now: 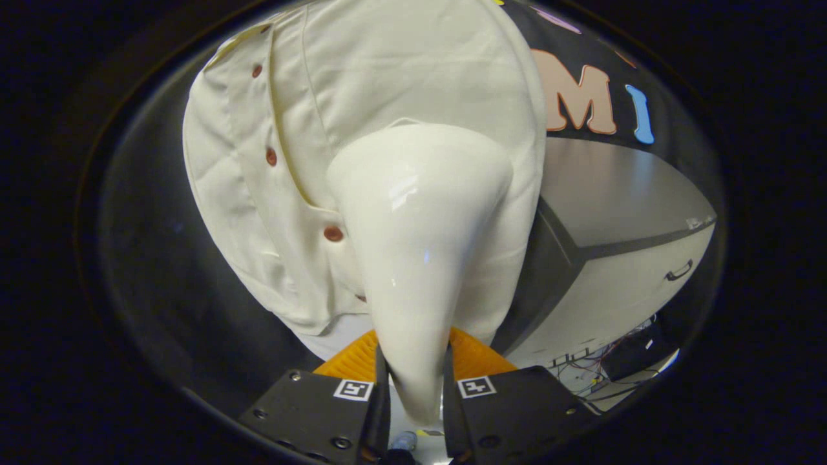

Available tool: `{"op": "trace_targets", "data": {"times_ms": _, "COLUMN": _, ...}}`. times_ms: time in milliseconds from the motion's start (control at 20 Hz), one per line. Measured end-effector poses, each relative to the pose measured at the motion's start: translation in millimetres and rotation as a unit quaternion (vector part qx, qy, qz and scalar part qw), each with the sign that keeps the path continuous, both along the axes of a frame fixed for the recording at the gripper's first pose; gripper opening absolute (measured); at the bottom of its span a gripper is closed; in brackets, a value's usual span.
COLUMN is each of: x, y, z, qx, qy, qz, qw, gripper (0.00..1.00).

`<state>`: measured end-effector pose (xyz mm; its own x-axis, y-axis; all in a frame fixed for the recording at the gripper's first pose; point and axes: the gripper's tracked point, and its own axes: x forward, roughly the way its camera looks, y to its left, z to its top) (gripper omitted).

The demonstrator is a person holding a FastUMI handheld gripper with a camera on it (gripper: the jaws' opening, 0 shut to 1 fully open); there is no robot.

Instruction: Iron the clothes twice with a garment steamer, once on the left side and once on the right side.

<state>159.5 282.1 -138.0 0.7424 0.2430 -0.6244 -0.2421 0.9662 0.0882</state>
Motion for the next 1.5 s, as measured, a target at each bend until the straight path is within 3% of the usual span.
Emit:
{"op": "trace_targets", "data": {"times_ms": 900, "x": -13, "y": -19, "z": -110, "qx": -0.035, "qy": 0.066, "qz": -0.016, "qw": 0.997, "gripper": 0.34}}
{"op": "trace_targets", "data": {"times_ms": 1500, "x": -60, "y": -24, "z": -55, "qx": -0.028, "qy": 0.021, "qz": -0.039, "qw": 0.999, "gripper": 0.34}}
